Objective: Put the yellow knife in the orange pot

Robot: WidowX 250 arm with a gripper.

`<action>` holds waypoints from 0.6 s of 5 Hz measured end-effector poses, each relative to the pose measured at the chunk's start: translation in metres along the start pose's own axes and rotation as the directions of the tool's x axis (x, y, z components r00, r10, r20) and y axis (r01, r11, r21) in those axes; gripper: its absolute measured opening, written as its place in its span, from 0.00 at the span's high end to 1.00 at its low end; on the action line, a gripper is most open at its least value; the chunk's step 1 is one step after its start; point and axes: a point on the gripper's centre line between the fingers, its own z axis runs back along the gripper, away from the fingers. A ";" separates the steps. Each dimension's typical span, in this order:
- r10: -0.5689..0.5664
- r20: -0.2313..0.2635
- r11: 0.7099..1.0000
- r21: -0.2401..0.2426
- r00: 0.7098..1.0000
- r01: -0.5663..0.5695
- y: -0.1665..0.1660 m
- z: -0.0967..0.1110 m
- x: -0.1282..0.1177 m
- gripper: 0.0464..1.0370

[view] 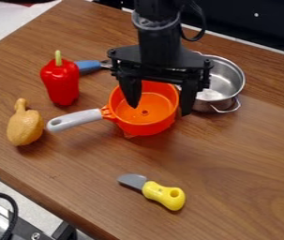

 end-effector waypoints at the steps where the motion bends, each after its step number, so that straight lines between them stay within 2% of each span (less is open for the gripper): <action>1: 0.014 -0.020 1.000 0.004 1.000 -0.013 0.001 -0.004 -0.004 0.04; 2: 0.194 -0.057 0.981 -0.018 0.979 -0.195 -0.001 -0.004 -0.025 0.04; 3: 0.404 -0.092 0.911 -0.047 0.910 -0.409 -0.005 -0.003 -0.037 0.04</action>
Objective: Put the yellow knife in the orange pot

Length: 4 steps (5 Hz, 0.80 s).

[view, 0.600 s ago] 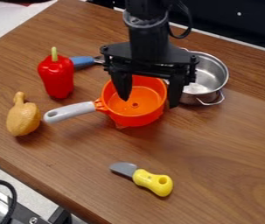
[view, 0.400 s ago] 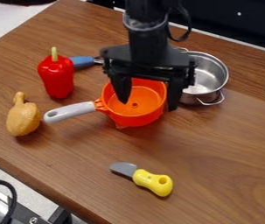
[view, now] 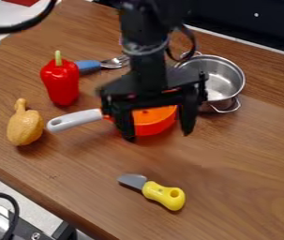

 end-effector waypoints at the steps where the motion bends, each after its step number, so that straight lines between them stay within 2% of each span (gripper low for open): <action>1: 0.215 -0.033 0.976 -0.005 0.976 -0.216 0.003 -0.011 -0.011 0.04; 2: 0.447 -0.040 0.893 -0.035 0.893 -0.449 0.007 -0.021 -0.022 0.04; 3: 0.619 -0.036 0.781 -0.069 0.784 -0.620 0.011 -0.032 -0.034 0.04; 4: 0.708 -0.075 0.700 -0.053 0.702 -0.712 0.015 -0.037 -0.039 0.04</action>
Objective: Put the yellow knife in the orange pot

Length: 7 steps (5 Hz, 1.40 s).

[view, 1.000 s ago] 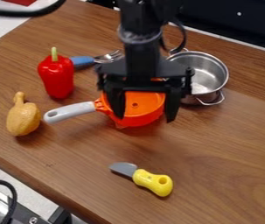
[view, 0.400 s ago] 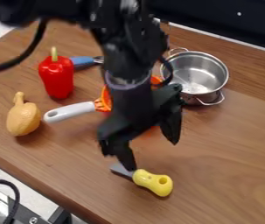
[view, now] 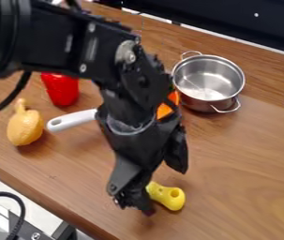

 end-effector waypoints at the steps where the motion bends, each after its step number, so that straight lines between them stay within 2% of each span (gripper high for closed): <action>1: 0.026 0.006 0.999 0.046 1.000 -0.027 0.003 -0.010 0.000 0.08; 2: 0.050 0.006 0.992 0.119 0.999 -0.051 0.003 -0.017 -0.002 0.34; 3: 0.067 0.018 0.985 0.155 0.998 -0.069 0.002 -0.022 -0.001 0.46; 4: 0.034 0.032 0.985 0.169 0.999 -0.039 0.001 -0.023 -0.001 0.69; 5: 0.040 0.036 0.972 0.229 0.999 -0.047 0.008 -0.019 0.001 0.71; 6: 0.060 0.009 0.975 0.215 0.998 -0.060 0.004 0.011 -0.002 0.71; 7: 0.040 0.030 0.979 0.198 0.999 -0.045 -0.009 0.031 0.003 0.71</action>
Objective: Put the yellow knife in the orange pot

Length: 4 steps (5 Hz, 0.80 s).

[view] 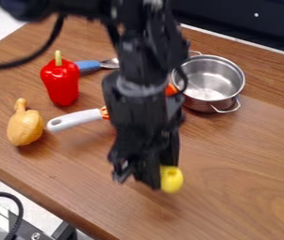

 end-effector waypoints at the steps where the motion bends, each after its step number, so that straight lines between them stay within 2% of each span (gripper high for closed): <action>1: -0.056 0.043 0.996 -0.060 0.997 0.059 -0.022 0.018 0.010 0.71; 2: -0.094 0.077 0.993 -0.069 0.993 0.099 -0.047 0.024 0.028 0.71; 3: -0.082 0.072 0.994 -0.060 0.994 0.086 -0.070 0.021 0.046 0.71; 4: -0.092 0.056 0.994 -0.050 0.994 0.095 -0.079 0.015 0.056 0.71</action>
